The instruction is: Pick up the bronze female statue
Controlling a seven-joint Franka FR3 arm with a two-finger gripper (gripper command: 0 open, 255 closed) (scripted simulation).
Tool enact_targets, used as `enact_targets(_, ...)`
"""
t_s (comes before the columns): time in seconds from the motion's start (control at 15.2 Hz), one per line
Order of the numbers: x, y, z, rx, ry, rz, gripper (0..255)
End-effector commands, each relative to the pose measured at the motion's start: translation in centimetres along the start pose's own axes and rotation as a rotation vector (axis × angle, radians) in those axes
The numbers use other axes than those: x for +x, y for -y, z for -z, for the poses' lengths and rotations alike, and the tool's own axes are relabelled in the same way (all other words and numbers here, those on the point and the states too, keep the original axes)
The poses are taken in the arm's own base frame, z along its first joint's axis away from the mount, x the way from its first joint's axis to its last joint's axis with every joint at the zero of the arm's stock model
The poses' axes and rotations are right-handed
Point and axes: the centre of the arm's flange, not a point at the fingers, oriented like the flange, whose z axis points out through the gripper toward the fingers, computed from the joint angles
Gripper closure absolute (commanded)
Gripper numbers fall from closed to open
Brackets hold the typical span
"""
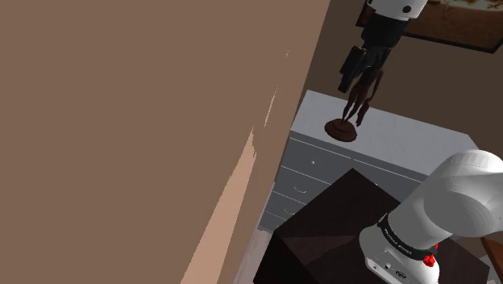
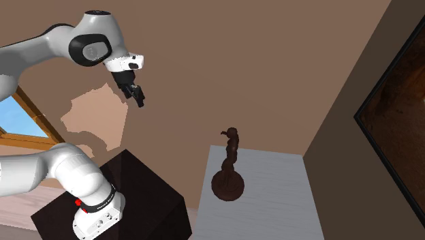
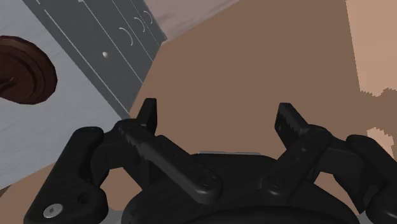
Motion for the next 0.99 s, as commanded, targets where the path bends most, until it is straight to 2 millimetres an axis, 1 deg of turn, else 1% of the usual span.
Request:
enact_targets(0.0,0.0,0.0,0.0,0.000,0.000,0.000,0)
enact_targets(0.92,0.0,-15.7,-9.0,-0.020,-0.165,-0.079,0)
